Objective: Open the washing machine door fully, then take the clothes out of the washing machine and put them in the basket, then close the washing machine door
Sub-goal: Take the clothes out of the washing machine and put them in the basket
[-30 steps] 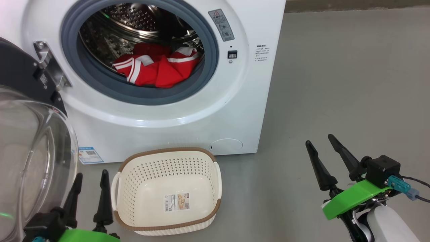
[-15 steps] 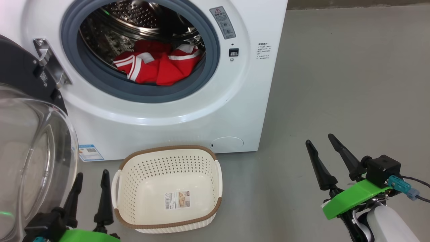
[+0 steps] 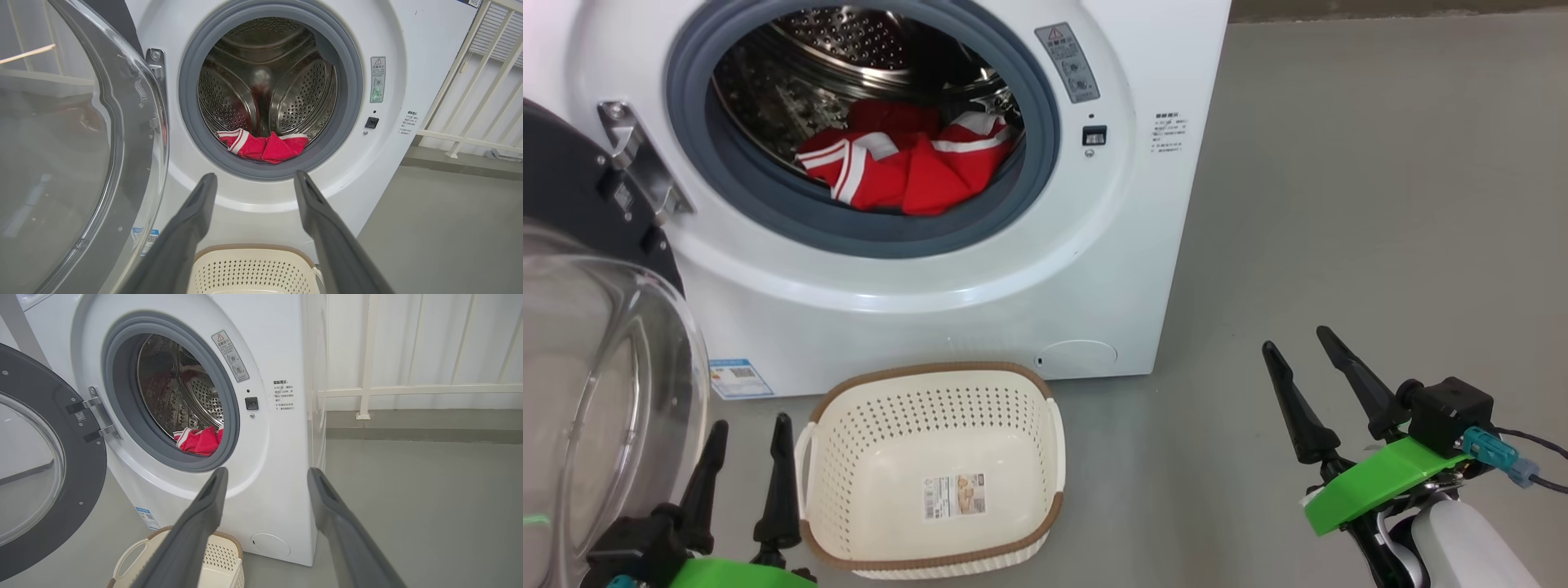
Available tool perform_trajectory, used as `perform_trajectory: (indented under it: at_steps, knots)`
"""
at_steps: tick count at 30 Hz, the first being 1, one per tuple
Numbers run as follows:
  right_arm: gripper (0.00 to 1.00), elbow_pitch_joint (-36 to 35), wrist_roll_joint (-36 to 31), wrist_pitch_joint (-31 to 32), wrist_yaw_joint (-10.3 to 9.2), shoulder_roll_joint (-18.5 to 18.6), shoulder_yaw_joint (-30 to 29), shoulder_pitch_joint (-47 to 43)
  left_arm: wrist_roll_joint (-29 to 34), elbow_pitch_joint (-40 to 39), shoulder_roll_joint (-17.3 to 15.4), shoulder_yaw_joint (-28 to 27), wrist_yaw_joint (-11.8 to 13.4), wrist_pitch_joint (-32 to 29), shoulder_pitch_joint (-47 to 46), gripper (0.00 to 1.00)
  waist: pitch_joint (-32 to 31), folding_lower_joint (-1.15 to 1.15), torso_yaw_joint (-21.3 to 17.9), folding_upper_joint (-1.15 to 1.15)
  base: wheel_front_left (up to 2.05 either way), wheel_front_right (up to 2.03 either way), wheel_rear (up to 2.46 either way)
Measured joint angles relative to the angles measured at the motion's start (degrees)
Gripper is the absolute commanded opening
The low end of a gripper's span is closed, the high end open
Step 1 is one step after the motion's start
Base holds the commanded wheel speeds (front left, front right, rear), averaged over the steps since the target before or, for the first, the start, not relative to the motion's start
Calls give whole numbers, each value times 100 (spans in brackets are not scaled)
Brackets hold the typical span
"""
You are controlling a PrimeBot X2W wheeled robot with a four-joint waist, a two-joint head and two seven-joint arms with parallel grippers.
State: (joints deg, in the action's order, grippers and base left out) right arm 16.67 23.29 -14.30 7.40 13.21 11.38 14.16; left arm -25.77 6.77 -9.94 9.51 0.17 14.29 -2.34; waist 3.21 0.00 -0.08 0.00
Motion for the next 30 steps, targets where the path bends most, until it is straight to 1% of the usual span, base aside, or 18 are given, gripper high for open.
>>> perform_trajectory:
  at_steps: [9,14,30]
  knots:
    - [100,0,0,-1,0,-7,-3,1,1,22,14,-24,-1,0,-7,100,35,0,-4,0,130,-130,0]
    - [100,0,0,0,0,-11,-19,1,1,21,25,-36,-52,0,-26,100,53,0,-2,0,84,-84,0]
    - [100,-1,0,0,0,-23,-34,2,102,107,54,-77,-92,0,-26,100,49,0,10,0,6,-6,0]
